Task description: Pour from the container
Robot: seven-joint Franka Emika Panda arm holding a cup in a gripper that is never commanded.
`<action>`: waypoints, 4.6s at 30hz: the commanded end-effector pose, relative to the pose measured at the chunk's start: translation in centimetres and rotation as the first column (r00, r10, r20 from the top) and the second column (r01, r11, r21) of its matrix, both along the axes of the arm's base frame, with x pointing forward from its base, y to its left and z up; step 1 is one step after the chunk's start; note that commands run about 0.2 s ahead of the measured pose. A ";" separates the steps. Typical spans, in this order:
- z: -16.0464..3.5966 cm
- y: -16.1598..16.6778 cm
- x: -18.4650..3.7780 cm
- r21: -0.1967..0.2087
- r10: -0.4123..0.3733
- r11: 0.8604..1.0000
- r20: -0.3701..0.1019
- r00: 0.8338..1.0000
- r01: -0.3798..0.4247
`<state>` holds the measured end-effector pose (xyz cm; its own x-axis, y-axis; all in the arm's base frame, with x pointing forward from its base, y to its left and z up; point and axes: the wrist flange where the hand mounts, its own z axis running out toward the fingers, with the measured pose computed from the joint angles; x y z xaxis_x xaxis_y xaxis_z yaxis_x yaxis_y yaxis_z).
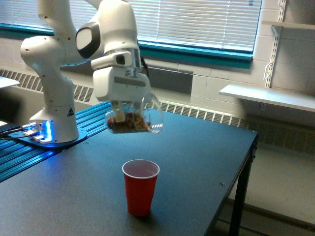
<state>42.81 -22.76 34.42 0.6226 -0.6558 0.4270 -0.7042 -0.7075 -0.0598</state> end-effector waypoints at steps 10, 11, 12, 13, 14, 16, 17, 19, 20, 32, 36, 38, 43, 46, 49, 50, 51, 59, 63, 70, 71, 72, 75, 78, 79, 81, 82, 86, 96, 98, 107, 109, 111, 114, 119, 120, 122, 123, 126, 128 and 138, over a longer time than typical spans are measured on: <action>-3.0 -2.0 -2.0 -0.039 -0.005 0.999 -0.108 0.994 0.001; -3.1 -2.0 -2.0 -0.042 -0.001 0.999 -0.115 0.993 -0.003; -3.2 -1.9 -1.9 -0.047 0.000 0.999 -0.118 0.993 -0.005; -3.3 -1.9 -1.9 -0.050 0.001 0.999 -0.121 0.993 -0.007; -3.4 -1.8 -1.9 -0.052 0.004 0.999 -0.126 0.992 -0.011; -3.6 -1.7 -1.8 -0.057 0.013 0.998 -0.136 0.991 -0.021; -3.7 -1.6 -1.7 -0.061 0.015 0.998 -0.139 0.990 -0.024; -3.8 -1.5 -1.7 -0.070 0.022 0.997 -0.149 0.989 -0.032; -3.9 -1.4 -1.7 -0.070 0.022 0.997 -0.151 0.988 -0.033; -5.0 -0.8 -1.5 -0.098 0.043 0.993 -0.225 0.973 -0.067; -5.1 -0.8 -1.3 -0.112 0.044 0.991 -0.234 0.971 -0.072; -5.1 -0.8 -1.1 -0.118 0.043 0.990 -0.237 0.971 -0.073; -5.2 -0.7 -0.7 -0.122 0.049 0.989 -0.252 0.966 -0.082; -5.3 -0.5 -0.5 -0.132 0.054 0.987 -0.265 0.963 -0.091; -5.4 -0.4 -0.3 -0.135 0.059 0.986 -0.273 0.960 -0.099; -5.4 -0.3 -0.3 -0.138 0.060 0.985 -0.275 0.960 -0.101; -5.5 -0.3 -0.2 -0.139 0.062 0.985 -0.277 0.959 -0.104; -5.9 0.1 -0.1 -0.155 0.076 0.979 -0.308 0.948 -0.129; -6.0 0.2 0.0 -0.162 0.085 0.976 -0.322 0.943 -0.143; -6.1 0.2 0.0 -0.172 0.088 0.973 -0.343 0.935 -0.155; -6.1 0.2 0.1 -0.174 0.089 0.972 -0.347 0.933 -0.158; -6.0 0.2 0.1 -0.176 0.089 0.971 -0.351 0.932 -0.159; -6.1 0.3 0.3 -0.176 0.094 0.970 -0.358 0.929 -0.165; -6.1 0.3 0.4 -0.181 0.098 0.968 -0.366 0.925 -0.174; -6.1 0.3 0.5 -0.181 0.100 0.967 -0.370 0.924 -0.177; -6.1 0.4 0.6 -0.182 0.105 0.966 -0.375 0.921 -0.184; -6.1 0.4 0.7 -0.183 0.106 0.965 -0.378 0.920 -0.186; -6.1 0.6 1.0 -0.186 0.116 0.961 -0.392 0.913 -0.202; -6.3 1.1 1.6 -0.189 0.148 0.950 -0.428 0.891 -0.248; -6.3 1.1 1.7 -0.189 0.154 0.948 -0.436 0.887 -0.257; -6.3 1.1 1.9 -0.201 0.161 0.939 -0.460 0.873 -0.279; -6.4 1.0 1.9 -0.204 0.159 0.938 -0.465 0.871 -0.280; -6.4 0.9 2.0 -0.207 0.156 0.937 -0.468 0.870 -0.280; -6.4 0.8 2.0 -0.209 0.156 0.936 -0.474 0.867 -0.283; -6.4 0.7 2.1 -0.214 0.153 0.935 -0.481 0.863 -0.284; -6.5 0.7 2.1 -0.212 0.154 0.934 -0.486 0.860 -0.287; -6.5 0.7 2.2 -0.215 0.157 0.930 -0.497 0.853 -0.297; -6.5 0.7 2.2 -0.216 0.159 0.929 -0.502 0.850 -0.301; -6.6 0.7 2.2 -0.216 0.161 0.927 -0.511 0.845 -0.307; -6.7 0.7 2.2 -0.217 0.159 0.926 -0.516 0.841 -0.308; -6.9 0.6 2.4 -0.222 0.165 0.918 -0.540 0.825 -0.329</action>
<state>44.72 -22.47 27.43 0.9109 -0.3769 0.1679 -0.4100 -0.7808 0.4714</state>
